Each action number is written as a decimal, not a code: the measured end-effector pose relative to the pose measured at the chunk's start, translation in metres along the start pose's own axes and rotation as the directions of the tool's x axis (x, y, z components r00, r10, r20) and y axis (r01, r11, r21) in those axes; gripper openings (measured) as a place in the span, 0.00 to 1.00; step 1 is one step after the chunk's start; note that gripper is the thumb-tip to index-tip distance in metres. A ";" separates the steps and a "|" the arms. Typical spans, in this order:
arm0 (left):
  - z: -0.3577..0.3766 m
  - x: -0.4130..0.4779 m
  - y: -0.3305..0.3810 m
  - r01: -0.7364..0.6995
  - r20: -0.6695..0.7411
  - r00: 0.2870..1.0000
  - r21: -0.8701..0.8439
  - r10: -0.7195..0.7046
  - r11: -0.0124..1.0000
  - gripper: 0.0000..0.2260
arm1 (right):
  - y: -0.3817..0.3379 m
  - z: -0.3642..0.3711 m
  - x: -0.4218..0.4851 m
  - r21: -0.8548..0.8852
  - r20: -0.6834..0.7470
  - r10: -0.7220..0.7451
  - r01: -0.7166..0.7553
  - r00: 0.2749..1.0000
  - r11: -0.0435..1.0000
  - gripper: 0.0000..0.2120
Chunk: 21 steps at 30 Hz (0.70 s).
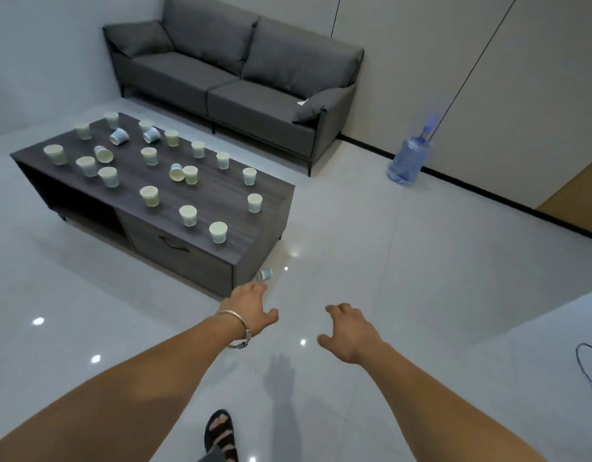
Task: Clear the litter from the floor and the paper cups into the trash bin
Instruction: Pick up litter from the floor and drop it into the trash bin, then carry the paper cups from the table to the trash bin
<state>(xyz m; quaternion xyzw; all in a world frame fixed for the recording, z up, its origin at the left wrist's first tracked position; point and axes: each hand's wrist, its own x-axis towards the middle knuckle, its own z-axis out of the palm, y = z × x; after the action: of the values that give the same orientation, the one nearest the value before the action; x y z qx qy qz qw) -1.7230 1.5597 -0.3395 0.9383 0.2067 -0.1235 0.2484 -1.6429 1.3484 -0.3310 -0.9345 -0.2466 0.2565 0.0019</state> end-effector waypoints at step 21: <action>0.073 0.350 -0.014 0.434 0.275 0.880 -0.139 -0.387 0.890 0.31 | 0.061 -0.017 0.469 0.005 0.322 -0.254 0.267 0.912 0.964 0.34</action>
<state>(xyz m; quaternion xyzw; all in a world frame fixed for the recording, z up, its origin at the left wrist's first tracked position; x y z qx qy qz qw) -1.4292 1.6476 -0.5240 0.8216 0.3814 -0.2646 0.3310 -1.2567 1.5137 -0.5488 -0.8392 -0.3708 0.3973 -0.0221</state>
